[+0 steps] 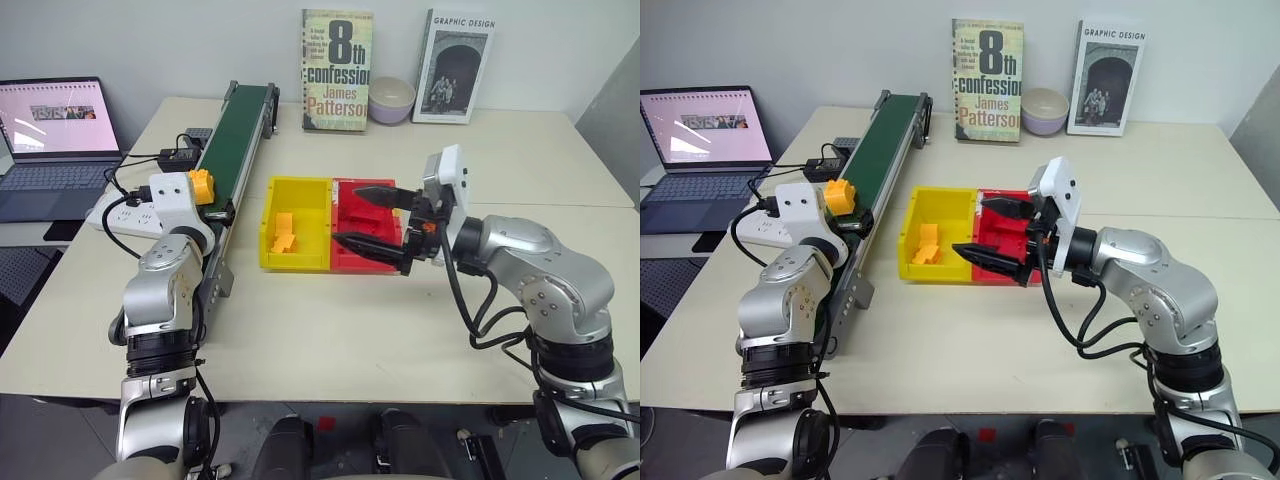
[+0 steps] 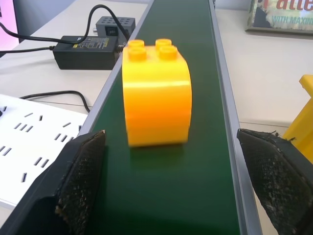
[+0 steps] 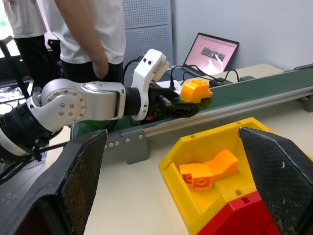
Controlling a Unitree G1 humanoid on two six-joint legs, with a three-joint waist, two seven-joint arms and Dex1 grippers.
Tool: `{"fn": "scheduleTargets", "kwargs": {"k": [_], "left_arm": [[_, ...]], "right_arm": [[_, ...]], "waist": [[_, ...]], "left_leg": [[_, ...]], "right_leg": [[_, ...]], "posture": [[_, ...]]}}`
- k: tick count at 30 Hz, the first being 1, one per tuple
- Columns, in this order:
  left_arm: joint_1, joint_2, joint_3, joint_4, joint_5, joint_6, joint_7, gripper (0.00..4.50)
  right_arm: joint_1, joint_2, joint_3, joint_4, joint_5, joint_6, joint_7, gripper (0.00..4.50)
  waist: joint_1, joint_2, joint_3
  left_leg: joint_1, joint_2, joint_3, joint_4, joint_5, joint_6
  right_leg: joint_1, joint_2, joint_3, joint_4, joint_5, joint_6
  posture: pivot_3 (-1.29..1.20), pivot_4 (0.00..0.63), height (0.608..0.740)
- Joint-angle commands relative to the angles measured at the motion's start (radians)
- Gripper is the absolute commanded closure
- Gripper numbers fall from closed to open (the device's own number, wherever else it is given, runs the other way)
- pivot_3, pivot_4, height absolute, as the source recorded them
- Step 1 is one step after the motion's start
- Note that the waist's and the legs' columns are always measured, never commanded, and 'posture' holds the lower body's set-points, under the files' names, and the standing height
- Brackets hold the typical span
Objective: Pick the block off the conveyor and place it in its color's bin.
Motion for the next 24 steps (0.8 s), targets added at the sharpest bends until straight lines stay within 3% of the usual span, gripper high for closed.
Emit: {"fn": "scheduleTargets", "kwargs": {"k": [1, 3, 6, 19, 24], "left_arm": [[-0.025, 0.000, -0.003, 0.001, 0.001, -0.024, -0.008, 0.04], [-0.022, 0.002, 0.000, -0.004, 0.001, -0.015, -0.005, 0.04], [-0.007, -0.016, 0.045, -0.047, -0.015, 0.011, 0.040, 0.45], [0.098, -0.077, 0.102, -0.335, -0.059, 0.216, 0.144, 2.95], [0.093, -0.062, 0.112, -0.356, -0.064, 0.252, 0.145, 2.94]], "right_arm": [[-0.005, -0.010, -0.027, -0.045, 0.022, 0.003, -0.017, 0.00], [-0.007, -0.015, -0.025, -0.044, 0.023, 0.004, -0.019, 0.00], [-0.013, -0.023, -0.027, -0.038, 0.027, 0.005, -0.018, 0.00], [-0.043, -0.038, -0.020, 0.011, 0.014, -0.022, 0.016, 0.00], [-0.050, -0.039, -0.013, 0.031, 0.003, -0.040, 0.028, 0.00]], "waist": [[0.000, 0.000, 0.000], [0.000, 0.000, 0.000], [0.000, 0.000, 0.000], [0.000, 0.000, 0.000], [0.000, 0.000, 0.000]], "left_leg": [[0.000, 0.000, 0.000, 0.000, 0.000, 0.000], [0.000, 0.000, 0.000, 0.000, 0.000, 0.000], [0.000, 0.000, 0.001, 0.000, 0.000, 0.000], [0.000, 0.000, 0.000, 0.000, 0.000, 0.000], [0.000, 0.000, 0.000, 0.000, 0.000, 0.000]], "right_leg": [[0.000, 0.000, 0.000, 0.000, 0.000, 0.000], [0.000, 0.000, 0.000, 0.000, 0.000, 0.000], [0.000, 0.000, 0.000, 0.000, 0.000, 0.000], [0.000, 0.000, 0.000, 0.000, 0.000, 0.000], [0.000, 0.001, 0.000, 0.000, 0.000, 0.000]], "posture": [[0.00, 0.150, 0.740], [0.00, 0.150, 0.740], [0.00, 0.150, 0.740], [0.00, 0.150, 0.740], [0.00, 0.150, 0.740]]}}
